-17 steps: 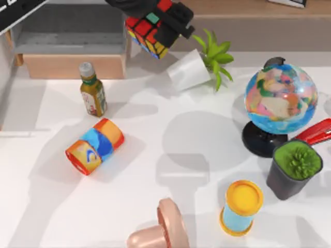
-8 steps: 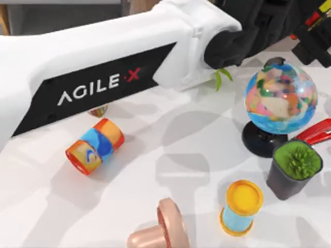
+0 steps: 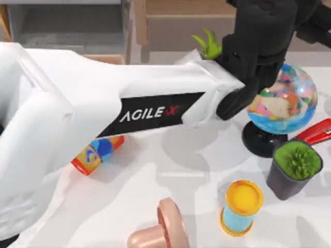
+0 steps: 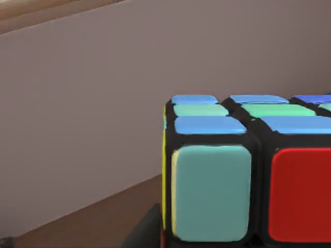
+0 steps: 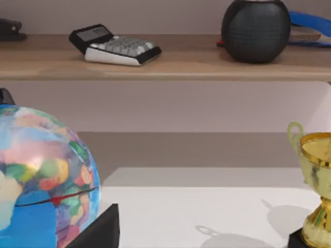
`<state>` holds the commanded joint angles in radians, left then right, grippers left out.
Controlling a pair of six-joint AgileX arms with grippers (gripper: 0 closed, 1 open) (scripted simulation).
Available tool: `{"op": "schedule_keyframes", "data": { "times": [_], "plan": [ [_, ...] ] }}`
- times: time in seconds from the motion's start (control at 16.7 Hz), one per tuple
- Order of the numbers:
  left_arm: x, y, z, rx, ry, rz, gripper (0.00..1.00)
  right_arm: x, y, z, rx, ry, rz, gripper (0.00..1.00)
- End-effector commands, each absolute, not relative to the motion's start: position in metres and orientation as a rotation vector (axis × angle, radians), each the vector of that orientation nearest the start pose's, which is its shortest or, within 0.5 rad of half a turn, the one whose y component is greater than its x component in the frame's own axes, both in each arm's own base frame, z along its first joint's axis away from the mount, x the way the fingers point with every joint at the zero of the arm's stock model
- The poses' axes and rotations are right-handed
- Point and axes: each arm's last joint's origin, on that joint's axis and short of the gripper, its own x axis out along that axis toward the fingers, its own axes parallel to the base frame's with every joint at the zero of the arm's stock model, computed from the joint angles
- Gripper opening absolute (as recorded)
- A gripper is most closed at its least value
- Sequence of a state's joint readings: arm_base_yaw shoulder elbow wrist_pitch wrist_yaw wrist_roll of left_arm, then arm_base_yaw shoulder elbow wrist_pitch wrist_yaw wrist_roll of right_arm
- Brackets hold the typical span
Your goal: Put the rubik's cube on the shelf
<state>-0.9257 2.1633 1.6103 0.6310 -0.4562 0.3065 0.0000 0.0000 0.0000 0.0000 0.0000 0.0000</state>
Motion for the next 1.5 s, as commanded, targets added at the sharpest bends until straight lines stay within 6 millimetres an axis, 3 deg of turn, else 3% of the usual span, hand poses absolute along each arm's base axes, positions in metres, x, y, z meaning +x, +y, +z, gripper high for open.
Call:
{"op": "schedule_keyframes", "data": {
  "times": [0.3, 0.6, 1.14, 1.5],
  "plan": [
    [0.346, -0.37, 0.19, 0.1, -0.174, -0.183, 0.0, 0.106, -0.001, 0.16, 0.0, 0.0, 0.0, 1.0],
    [0.348, -0.35, 0.151, 0.013, -0.197, -0.04, 0.0, 0.106, -0.001, 0.16, 0.0, 0.0, 0.0, 1.0],
    [0.345, -0.348, 0.146, -0.004, -0.204, -0.023, 0.0, 0.106, -0.001, 0.16, 0.0, 0.0, 0.0, 1.0],
    [0.395, -0.346, 0.145, -0.069, -0.276, -0.069, 0.0, 0.106, -0.001, 0.16, 0.0, 0.0, 0.0, 1.0]
  ]
}}
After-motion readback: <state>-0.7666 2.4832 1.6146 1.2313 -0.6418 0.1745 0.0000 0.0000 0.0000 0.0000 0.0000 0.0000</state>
